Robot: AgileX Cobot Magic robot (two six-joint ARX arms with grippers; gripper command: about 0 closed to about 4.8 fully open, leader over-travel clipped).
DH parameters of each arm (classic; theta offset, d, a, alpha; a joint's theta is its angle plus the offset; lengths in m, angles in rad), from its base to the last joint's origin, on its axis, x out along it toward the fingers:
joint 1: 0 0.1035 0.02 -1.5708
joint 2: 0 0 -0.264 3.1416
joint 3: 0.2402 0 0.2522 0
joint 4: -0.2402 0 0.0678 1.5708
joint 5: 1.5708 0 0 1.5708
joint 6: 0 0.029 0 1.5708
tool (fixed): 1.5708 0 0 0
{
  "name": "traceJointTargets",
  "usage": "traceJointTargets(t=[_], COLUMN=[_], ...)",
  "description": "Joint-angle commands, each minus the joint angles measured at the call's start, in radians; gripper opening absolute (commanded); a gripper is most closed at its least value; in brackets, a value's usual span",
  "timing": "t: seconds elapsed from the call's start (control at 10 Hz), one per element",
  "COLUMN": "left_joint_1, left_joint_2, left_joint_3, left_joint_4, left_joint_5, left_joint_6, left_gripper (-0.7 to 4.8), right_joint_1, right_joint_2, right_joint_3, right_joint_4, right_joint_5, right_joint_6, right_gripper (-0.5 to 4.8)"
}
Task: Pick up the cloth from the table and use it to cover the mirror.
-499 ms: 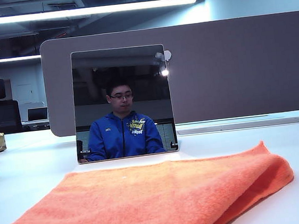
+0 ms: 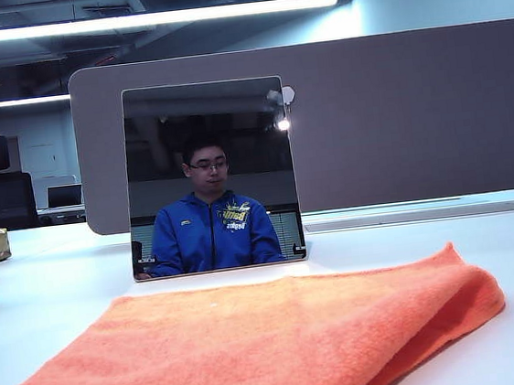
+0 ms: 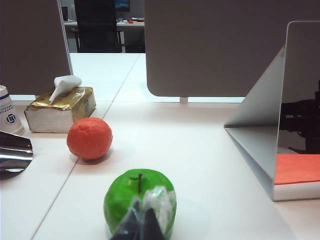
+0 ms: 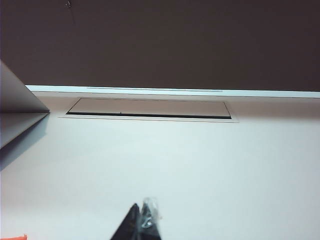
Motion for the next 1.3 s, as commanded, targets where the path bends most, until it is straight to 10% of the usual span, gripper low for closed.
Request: traceJointTargets(t=[0.1,1.3], left_joint_1=[0.000,-0.002], left_joint_2=[0.001,0.080], left_joint_3=[0.003,0.183], left_joint_4=[0.007,-0.213], left_joint_5=[0.004,0.164], left_joint_6=[-0.003,-0.060], left_gripper=[-0.06,-0.06], right_joint_1=[0.000,0.000], right_joint_2=[-0.001,0.071], right_joint_3=[0.000,0.251], right_joint_4=[0.016,-0.167], right_joint_5=[0.001,0.011], right_joint_6=[0.000,-0.108], right_gripper=[0.00,-0.01])
